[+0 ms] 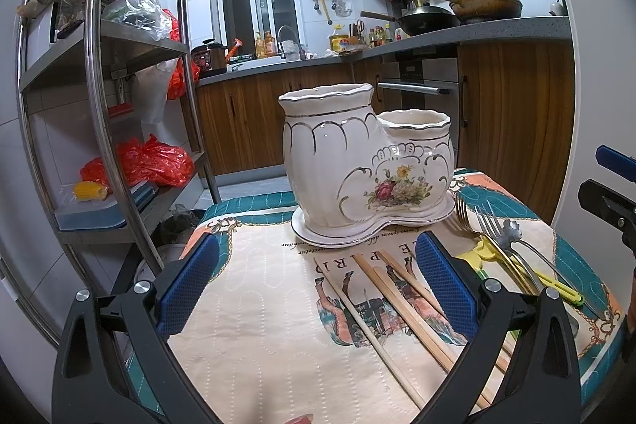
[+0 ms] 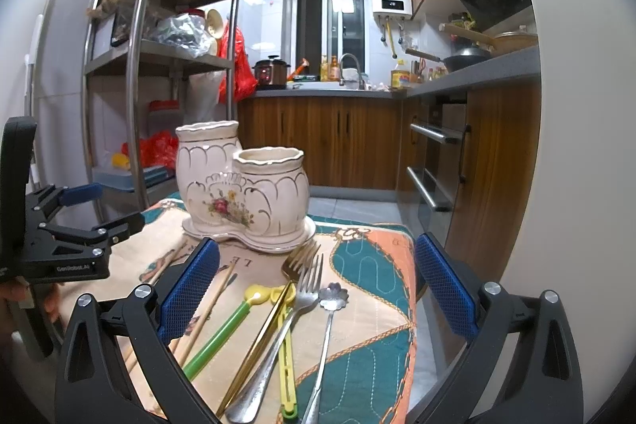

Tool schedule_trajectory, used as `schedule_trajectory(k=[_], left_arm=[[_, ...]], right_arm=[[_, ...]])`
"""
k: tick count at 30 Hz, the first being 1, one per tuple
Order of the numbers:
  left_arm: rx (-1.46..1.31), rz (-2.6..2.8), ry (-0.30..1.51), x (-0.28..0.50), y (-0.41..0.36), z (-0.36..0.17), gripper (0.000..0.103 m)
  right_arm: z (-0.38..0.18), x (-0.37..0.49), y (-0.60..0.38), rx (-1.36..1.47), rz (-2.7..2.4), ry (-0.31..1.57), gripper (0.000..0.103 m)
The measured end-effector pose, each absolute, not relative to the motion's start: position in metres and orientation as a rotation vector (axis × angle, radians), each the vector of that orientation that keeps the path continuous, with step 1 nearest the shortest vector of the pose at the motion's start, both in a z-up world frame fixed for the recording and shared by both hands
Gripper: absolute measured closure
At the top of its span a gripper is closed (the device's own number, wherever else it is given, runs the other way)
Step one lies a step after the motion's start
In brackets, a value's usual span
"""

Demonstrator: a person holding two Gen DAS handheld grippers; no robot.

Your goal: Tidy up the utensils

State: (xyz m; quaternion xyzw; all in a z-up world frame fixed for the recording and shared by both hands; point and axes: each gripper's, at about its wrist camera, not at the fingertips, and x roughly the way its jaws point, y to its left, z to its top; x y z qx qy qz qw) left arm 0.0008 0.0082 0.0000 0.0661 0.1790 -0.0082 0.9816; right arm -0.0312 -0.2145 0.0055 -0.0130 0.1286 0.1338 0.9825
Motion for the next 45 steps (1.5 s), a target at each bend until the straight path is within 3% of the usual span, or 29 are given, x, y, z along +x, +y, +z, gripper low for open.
schedule_trajectory(k=[27,36,45], left_arm=[[0.130,-0.022,0.390,0.004,0.011,-0.004,0.005],[0.107,-0.031,0.501,0.012,0.017,-0.011,0.005],[0.114,-0.082,0.677,0.027,0.010,-0.031,0.005]], right_arm=[[-0.008,-0.025,-0.215,-0.052,0.239,0.282,0.005],[-0.036,0.012,-0.233,-0.017,0.200,0.613,0.005],[-0.039,0.014,-0.238,0.017,0.235,0.700,0.008]])
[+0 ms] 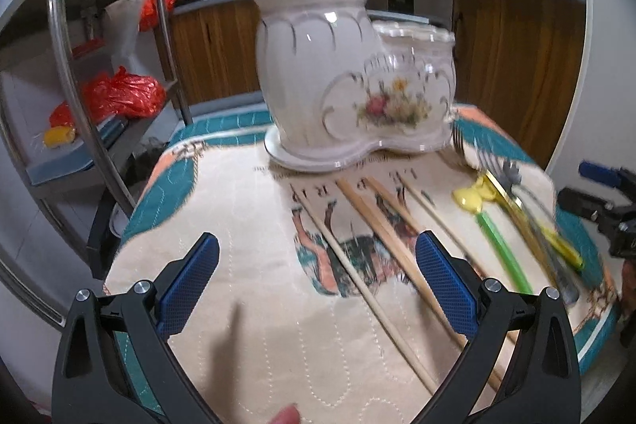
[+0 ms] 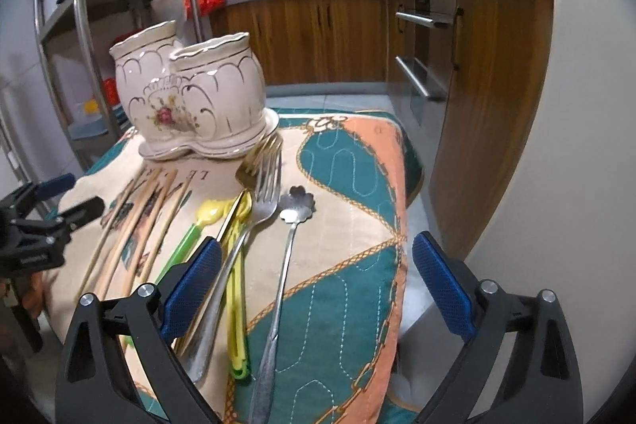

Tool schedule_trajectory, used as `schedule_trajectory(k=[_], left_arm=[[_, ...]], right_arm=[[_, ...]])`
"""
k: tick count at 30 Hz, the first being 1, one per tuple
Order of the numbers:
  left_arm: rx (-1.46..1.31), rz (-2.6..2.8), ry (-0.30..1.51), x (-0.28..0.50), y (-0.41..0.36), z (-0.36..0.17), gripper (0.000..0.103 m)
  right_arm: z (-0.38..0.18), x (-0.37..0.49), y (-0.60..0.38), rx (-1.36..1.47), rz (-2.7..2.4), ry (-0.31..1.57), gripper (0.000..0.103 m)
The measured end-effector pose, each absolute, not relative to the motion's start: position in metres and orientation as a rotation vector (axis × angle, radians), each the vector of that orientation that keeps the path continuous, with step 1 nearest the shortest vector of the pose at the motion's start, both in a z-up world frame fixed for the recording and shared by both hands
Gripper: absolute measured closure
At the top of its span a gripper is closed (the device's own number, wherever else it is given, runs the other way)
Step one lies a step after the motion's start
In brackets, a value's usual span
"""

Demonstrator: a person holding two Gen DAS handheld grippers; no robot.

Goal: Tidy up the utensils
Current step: 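Grasp a wooden chopstick with the left gripper while the right gripper grasps a silver spoon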

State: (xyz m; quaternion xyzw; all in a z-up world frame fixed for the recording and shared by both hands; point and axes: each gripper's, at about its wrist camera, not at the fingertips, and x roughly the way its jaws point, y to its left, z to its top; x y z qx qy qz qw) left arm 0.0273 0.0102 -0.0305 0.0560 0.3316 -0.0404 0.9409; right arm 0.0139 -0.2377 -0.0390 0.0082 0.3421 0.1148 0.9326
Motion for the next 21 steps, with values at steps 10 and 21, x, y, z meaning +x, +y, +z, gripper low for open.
schedule_trajectory(k=[10,21], left_arm=[[0.135,-0.081,0.795,0.035,0.008,-0.046,0.029],[0.168,-0.124,0.857,0.048,0.024,-0.040,0.078]], right_arm=[[-0.040,0.018,-0.229,-0.014,0.259,0.749,0.042],[-0.044,0.030,-0.216,-0.062,0.283,0.825,0.079]])
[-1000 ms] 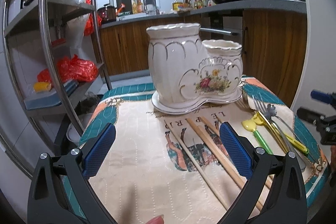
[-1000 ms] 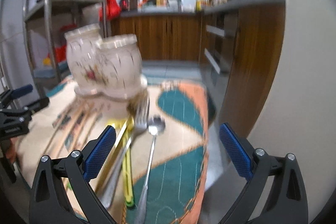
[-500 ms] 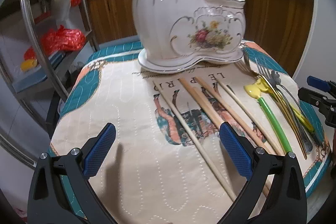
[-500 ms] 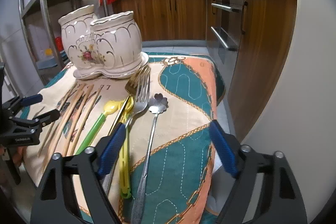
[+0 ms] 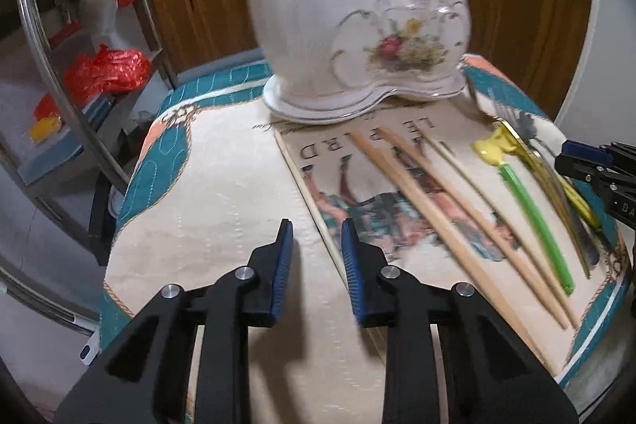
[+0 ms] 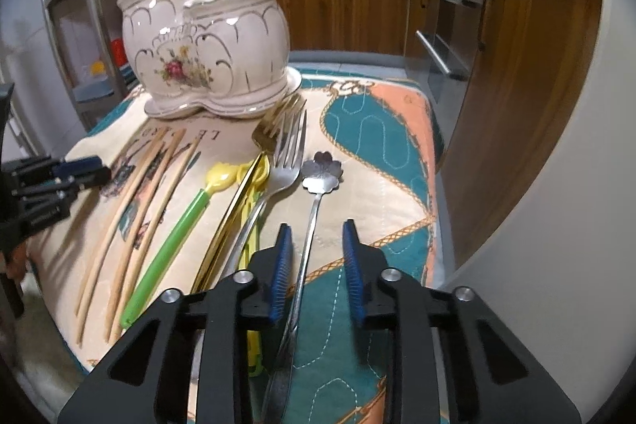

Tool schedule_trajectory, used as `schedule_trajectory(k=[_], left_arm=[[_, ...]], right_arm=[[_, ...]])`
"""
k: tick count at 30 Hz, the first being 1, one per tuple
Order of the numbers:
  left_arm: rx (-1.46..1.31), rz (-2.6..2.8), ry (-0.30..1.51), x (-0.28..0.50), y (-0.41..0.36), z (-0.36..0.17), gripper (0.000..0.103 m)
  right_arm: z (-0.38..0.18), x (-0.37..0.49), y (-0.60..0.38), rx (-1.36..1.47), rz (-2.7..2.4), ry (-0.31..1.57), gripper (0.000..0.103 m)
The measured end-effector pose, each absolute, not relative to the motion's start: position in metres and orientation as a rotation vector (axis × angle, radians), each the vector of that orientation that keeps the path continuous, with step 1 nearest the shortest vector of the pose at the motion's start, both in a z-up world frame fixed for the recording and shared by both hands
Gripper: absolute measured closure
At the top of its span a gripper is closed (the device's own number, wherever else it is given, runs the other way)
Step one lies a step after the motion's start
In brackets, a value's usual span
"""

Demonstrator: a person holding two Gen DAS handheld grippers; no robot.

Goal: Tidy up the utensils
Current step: 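Grasp a wooden chopstick with the left gripper while the right gripper grasps a silver spoon, then lower the chopstick into the tall holder while the right gripper drops the spoon in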

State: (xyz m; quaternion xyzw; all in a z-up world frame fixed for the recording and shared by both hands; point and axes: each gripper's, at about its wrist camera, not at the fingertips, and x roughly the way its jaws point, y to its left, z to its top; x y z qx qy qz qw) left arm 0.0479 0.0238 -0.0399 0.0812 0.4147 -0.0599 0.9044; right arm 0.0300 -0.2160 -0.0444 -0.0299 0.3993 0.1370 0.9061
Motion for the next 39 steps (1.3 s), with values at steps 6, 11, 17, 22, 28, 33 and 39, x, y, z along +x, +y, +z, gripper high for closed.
schedule_trajectory(k=[6,11,17,22,28,33,39], left_arm=[[0.145,-0.132,0.908,0.060,0.036,-0.038,0.059],[0.133,-0.149,0.929,0.066,0.038,-0.040,0.052],[0.205,-0.186,0.897,0.070,0.024,-0.040,0.094],[0.223,-0.207,0.873,0.064,0.027,-0.038,0.098],[0.207,-0.212,0.846,0.043,0.041,-0.037,0.099],[0.199,-0.241,0.836,0.032,0.042,-0.036,0.099],[0.223,-0.249,0.847,0.030,0.037,-0.038,0.099]], right_arm=[[-0.043,0.039,-0.213,-0.089,0.310,0.861,0.081],[-0.042,0.049,-0.214,-0.087,0.351,0.884,0.086],[-0.042,0.053,-0.218,-0.047,0.368,0.884,0.098],[-0.037,0.044,-0.220,-0.033,0.371,0.849,0.099],[-0.025,0.033,-0.224,-0.038,0.360,0.793,0.101],[-0.026,0.032,-0.230,0.021,0.363,0.785,0.101],[-0.042,0.040,-0.219,-0.057,0.324,0.901,0.100]])
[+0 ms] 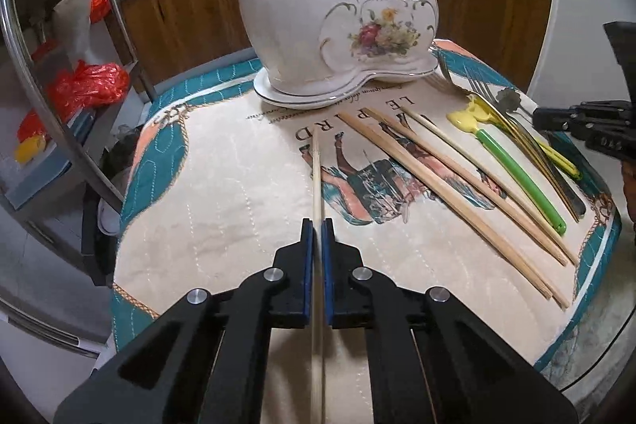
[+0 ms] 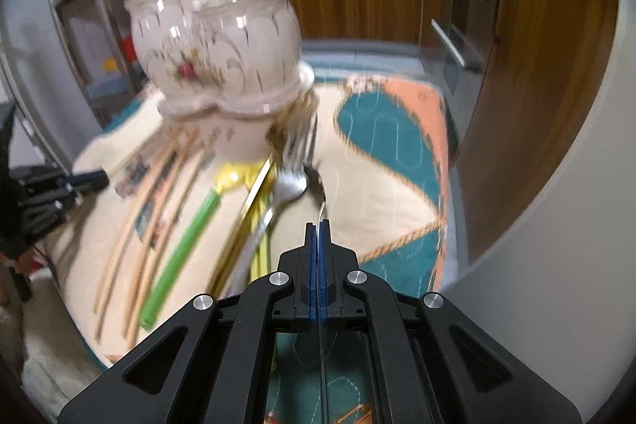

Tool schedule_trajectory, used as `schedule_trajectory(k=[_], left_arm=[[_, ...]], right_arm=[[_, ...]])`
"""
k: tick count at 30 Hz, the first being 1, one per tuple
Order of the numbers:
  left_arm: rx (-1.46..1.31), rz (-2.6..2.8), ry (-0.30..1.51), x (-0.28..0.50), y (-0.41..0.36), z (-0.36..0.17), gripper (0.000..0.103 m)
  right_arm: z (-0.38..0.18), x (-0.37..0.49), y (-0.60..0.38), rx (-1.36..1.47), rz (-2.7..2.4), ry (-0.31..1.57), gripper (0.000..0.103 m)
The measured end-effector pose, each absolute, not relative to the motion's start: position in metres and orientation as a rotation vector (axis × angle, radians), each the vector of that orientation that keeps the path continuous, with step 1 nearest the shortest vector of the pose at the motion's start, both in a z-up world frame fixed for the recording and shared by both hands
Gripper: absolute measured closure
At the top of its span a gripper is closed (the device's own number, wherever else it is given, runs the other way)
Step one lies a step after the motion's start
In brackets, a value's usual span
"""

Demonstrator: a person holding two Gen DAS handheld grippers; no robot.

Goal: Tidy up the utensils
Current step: 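Lower the chopstick into the tall holder while the right gripper drops the spoon in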

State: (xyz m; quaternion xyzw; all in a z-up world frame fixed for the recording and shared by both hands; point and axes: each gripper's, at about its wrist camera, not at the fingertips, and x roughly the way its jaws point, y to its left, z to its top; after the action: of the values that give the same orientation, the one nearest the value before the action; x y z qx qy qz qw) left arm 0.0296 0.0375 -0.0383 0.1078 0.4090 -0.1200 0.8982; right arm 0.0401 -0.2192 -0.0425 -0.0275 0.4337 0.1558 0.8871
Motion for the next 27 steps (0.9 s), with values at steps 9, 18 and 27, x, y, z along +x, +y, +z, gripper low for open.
schedule_trajectory(k=[9,18,27], left_arm=[[0.185,-0.286,0.915,0.038,0.042,-0.036,0.098],[0.208,-0.314,0.822,0.028,0.043,-0.025,0.099],[0.108,-0.327,0.413,0.017,0.056,0.060,0.099]], right_arm=[[-0.039,0.057,-0.217,-0.105,0.362,0.994,0.100],[-0.018,0.043,-0.228,-0.052,0.365,0.869,0.101],[0.065,0.033,-0.207,-0.008,0.410,0.453,0.101]])
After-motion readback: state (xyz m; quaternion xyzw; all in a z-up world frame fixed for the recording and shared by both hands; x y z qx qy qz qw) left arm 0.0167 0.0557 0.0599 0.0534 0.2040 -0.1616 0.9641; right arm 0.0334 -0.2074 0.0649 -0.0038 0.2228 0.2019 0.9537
